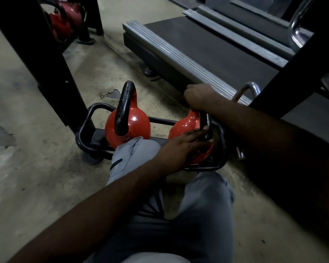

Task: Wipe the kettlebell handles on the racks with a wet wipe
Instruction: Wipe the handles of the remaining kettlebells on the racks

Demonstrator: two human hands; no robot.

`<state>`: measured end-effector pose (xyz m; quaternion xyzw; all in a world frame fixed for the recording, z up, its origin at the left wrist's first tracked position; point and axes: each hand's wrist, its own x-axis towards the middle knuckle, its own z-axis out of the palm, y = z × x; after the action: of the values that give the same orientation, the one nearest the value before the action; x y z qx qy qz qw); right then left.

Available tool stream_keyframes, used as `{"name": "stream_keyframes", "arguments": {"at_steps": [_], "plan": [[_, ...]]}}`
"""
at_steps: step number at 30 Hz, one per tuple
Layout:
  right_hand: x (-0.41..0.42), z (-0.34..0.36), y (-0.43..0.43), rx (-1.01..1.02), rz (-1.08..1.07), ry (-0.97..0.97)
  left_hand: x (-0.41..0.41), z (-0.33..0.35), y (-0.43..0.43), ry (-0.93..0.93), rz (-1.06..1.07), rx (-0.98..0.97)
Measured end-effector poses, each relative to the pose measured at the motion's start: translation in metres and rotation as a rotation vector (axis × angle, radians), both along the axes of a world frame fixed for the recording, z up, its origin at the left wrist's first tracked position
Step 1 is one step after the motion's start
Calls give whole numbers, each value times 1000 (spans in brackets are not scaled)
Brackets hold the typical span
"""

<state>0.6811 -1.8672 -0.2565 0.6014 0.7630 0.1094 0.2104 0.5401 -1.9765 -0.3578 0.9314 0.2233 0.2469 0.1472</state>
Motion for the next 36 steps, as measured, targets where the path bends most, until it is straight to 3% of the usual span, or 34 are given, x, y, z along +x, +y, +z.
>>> {"name": "stream_keyframes", "arguments": {"at_steps": [2, 8, 18, 25, 29, 31, 33, 36], "plan": [[4, 0, 1, 58, -72, 49, -1, 1, 0, 7, -1, -5], [-10, -13, -13, 11, 4, -266, -4, 8, -8, -36, 9, 3], [-8, 1, -26, 177, 42, -159, -2, 6, -8, -17, 29, -33], [-24, -2, -36, -17, 35, -337, -11, 9, -21, 80, -5, -23], [-19, 11, -32, 61, -9, -231, -14, 11, -30, 109, 4, 34], [-21, 12, -42, -3, -11, -252, -15, 8, -37, 139, -4, 61], [-23, 10, -52, -71, -34, -261, -15, 2, -43, 223, -43, 10], [-19, 16, -49, -14, -81, -182, -12, -3, -48, 287, -36, -14]]}}
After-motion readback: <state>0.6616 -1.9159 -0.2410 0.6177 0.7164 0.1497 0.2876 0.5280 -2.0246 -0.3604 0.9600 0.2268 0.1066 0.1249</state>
